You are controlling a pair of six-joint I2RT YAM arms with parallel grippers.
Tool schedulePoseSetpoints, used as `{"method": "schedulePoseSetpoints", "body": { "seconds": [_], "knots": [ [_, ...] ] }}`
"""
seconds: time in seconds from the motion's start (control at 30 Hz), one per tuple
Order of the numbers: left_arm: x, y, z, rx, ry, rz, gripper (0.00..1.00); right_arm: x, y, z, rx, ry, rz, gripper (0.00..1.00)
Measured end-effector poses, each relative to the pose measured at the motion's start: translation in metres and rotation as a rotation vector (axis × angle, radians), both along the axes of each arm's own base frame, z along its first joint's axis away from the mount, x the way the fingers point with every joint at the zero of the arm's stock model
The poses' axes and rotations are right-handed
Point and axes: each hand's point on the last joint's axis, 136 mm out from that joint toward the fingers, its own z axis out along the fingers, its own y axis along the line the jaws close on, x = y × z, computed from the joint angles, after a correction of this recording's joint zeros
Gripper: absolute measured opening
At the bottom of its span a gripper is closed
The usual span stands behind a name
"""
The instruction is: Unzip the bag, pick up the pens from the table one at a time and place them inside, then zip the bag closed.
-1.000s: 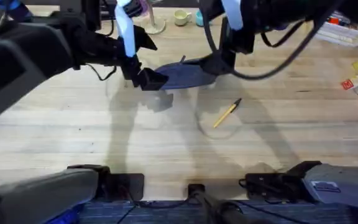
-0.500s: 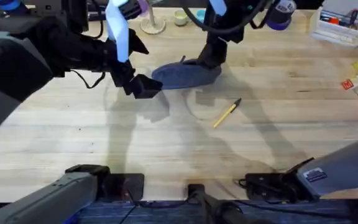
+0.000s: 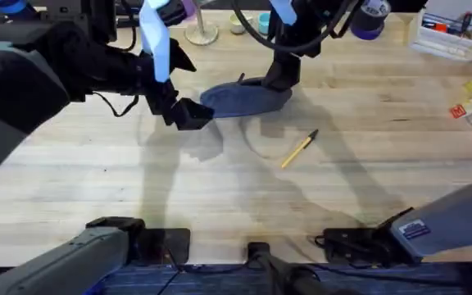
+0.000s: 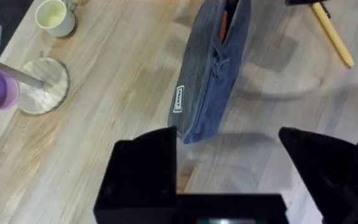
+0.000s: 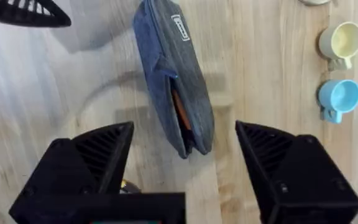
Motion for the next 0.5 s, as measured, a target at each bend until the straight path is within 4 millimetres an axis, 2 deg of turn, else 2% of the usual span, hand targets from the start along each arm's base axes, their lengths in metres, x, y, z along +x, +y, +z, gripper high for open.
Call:
{"method": "schedulePoseSetpoints", "body": {
  "seconds": [0.03, 0.07, 0.27, 0.33, 0.5],
  "knots": [
    [0.0, 0.0, -0.0001, 0.0, 0.0, 0.0, 0.993, 0.0006, 0.0, 0.0002, -0.001, -0.004, 0.001, 0.995],
    [0.0, 0.0, 0.0, 0.0, 0.0, 0.0, 0.993, 0.0013, -0.0003, 0.0002, -0.004, -0.009, 0.006, 0.952],
    [0.0, 0.0, -0.0001, 0.0, 0.0, 0.0, 0.993, 0.0024, -0.0019, 0.0, -0.019, -0.024, 0.023, 0.08],
    [0.0, 0.0, -0.0001, 0.0, 0.0, 0.0, 0.993, 0.002, -0.0024, -0.0002, -0.028, -0.033, 0.049, 0.035],
    [0.0, 0.0, -0.0001, 0.0, 0.0, 0.0, 0.993, 0.001, -0.0031, -0.0007, -0.05, -0.06, 0.12, 0.031]
  ]
}}
